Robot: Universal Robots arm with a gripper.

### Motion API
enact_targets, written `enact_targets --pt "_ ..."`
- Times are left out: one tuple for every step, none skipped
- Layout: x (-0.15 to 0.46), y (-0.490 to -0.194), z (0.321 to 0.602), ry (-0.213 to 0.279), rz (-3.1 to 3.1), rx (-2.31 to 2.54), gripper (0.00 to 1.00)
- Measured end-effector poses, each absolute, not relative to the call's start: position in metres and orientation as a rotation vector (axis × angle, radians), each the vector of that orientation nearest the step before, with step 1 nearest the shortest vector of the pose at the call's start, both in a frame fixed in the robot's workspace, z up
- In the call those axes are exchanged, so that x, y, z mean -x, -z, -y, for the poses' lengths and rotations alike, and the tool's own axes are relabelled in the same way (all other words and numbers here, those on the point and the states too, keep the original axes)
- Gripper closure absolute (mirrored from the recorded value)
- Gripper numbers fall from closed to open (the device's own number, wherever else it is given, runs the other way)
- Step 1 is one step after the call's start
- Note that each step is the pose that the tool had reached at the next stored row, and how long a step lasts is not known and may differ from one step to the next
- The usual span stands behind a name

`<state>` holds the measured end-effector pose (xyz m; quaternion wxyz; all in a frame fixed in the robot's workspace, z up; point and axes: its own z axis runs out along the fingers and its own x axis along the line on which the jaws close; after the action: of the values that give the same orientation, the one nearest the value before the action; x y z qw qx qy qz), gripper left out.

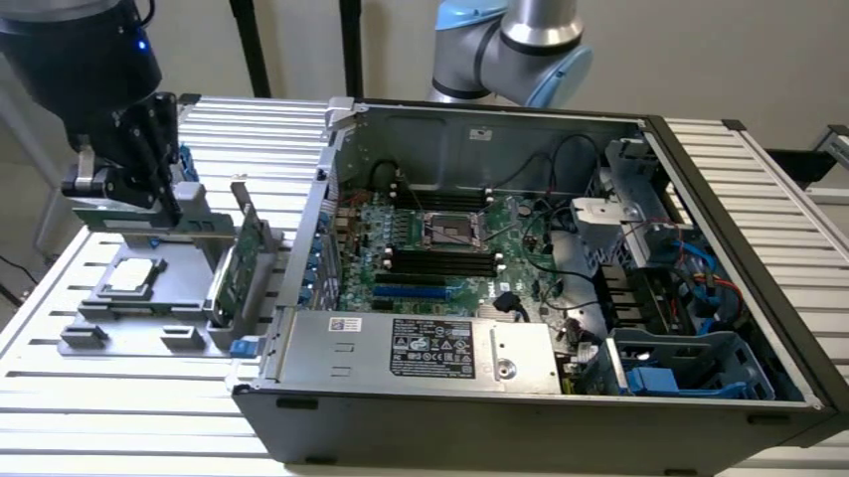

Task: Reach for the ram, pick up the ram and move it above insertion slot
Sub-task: 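Pick up the ram and move it above insertion slot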

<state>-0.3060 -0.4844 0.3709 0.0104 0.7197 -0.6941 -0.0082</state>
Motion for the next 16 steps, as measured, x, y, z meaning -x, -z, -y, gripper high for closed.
enact_targets --pt "0.303 -0.372 0.484 0.026 2.166 -2.246 0.87" --pt "0.299 -0.373 0.484 0.026 2.167 -2.247 0.87" --pt "0.296 -0.374 0.483 0.026 2.167 -2.246 0.87" --pt "0.292 -0.375 0.483 0.026 2.167 -2.247 0.87" --pt "0.289 -0.376 0.482 0.026 2.167 -2.247 0.87" --pt "0.285 -0.377 0.482 0.026 2.167 -2.247 0.87" --pt "0.282 -0.378 0.481 0.026 2.167 -2.247 0.87" --pt "0.278 -0.379 0.481 0.026 2.167 -2.247 0.87" --pt "0.275 -0.38 0.48 0.026 2.167 -2.247 0.87" --pt "0.272 -0.381 0.48 0.026 2.167 -2.247 0.87" --pt "0.268 -0.382 0.479 0.026 2.167 -2.247 0.87" --pt "0.265 -0.382 0.479 0.026 2.167 -2.247 0.87" --pt "0.261 -0.383 0.478 0.026 2.167 -2.247 0.87" --pt "0.258 -0.384 0.478 0.026 2.167 -2.247 0.87" --pt "0.254 -0.384 0.477 0.026 2.167 -2.247 0.87" --pt "0.251 -0.385 0.476 0.026 2.167 -2.247 0.87"
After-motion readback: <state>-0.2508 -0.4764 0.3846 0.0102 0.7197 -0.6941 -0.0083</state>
